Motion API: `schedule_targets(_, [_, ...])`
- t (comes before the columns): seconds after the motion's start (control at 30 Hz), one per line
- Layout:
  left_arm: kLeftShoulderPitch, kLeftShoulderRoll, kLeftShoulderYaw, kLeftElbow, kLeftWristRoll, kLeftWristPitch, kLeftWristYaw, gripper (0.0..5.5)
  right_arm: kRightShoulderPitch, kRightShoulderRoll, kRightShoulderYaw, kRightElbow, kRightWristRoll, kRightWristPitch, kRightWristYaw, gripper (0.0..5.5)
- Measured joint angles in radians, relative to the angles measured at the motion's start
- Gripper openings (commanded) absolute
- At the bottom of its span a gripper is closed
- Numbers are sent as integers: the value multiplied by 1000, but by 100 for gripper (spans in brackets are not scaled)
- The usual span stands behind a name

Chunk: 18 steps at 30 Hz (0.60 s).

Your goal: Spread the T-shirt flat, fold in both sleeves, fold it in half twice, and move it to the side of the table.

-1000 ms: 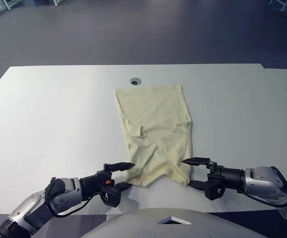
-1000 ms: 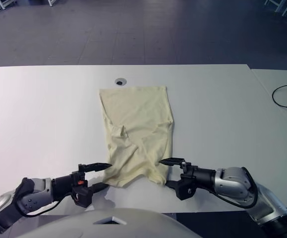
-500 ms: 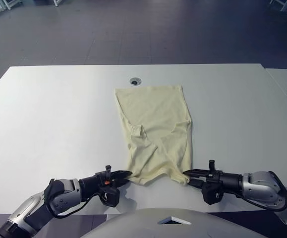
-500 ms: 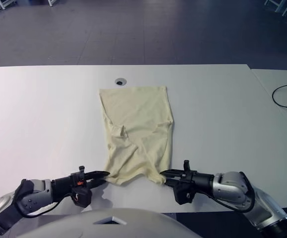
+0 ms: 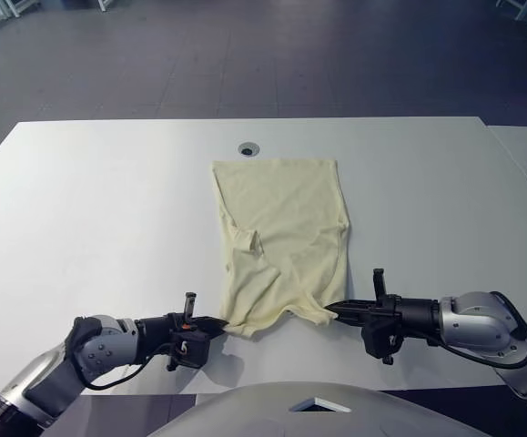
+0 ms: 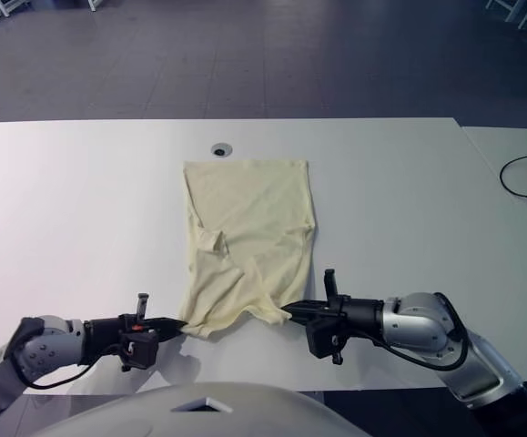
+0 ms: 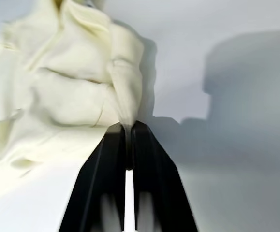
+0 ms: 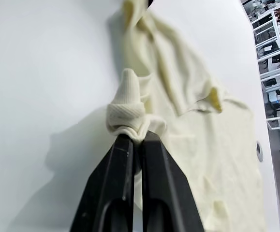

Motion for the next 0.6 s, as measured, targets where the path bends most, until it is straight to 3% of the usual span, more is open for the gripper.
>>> schedule_targets(0.33, [15,117,68,-272,-203,323,-246,0,60,-54,-15,-161,197,290,136,1])
schedule_targets(0.6, [-20,120,122,-361,-395,545,-327,0,37,-79,-92,-206,411,454,215,1])
